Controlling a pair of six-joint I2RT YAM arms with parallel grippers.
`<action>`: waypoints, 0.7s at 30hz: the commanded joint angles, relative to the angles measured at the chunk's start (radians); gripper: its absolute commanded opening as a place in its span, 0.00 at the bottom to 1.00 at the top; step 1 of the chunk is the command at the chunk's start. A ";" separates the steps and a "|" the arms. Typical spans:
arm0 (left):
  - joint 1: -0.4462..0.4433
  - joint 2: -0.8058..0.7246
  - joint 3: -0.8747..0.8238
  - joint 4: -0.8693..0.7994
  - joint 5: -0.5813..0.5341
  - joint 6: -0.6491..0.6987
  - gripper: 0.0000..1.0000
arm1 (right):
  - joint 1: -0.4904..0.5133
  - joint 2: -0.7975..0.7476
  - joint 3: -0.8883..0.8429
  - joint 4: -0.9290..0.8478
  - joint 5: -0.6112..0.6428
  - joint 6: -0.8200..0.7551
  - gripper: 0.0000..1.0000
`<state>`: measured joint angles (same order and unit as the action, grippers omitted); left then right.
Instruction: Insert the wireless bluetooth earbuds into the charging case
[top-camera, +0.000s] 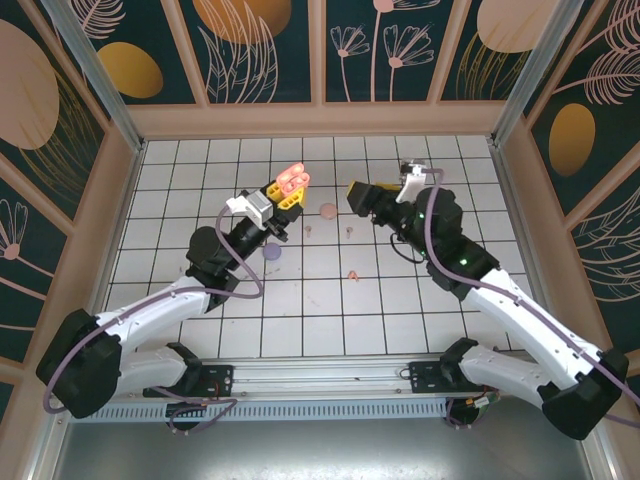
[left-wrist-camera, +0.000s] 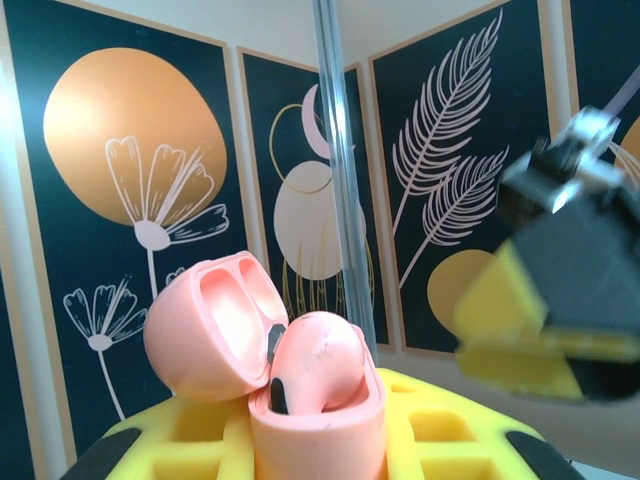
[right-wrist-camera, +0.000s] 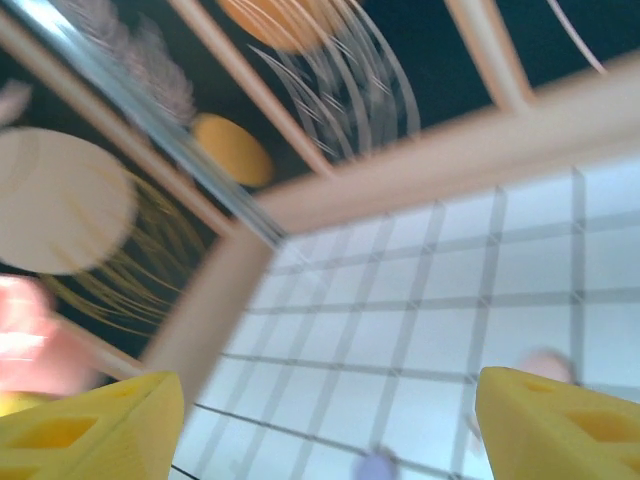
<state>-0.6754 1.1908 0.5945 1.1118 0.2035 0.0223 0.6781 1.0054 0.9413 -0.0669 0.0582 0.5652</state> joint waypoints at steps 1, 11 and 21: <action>-0.007 -0.047 -0.027 0.041 -0.028 0.008 0.00 | -0.019 0.068 -0.029 -0.309 0.090 0.082 0.76; -0.007 -0.116 -0.070 -0.011 -0.042 0.041 0.00 | 0.006 0.369 -0.044 -0.393 -0.036 -0.191 0.65; -0.007 -0.137 -0.078 -0.022 -0.039 0.051 0.00 | 0.028 0.523 0.066 -0.490 -0.084 -0.403 0.58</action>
<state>-0.6754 1.0691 0.5240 1.0775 0.1734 0.0532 0.6884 1.4914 0.9615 -0.4988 -0.0010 0.2497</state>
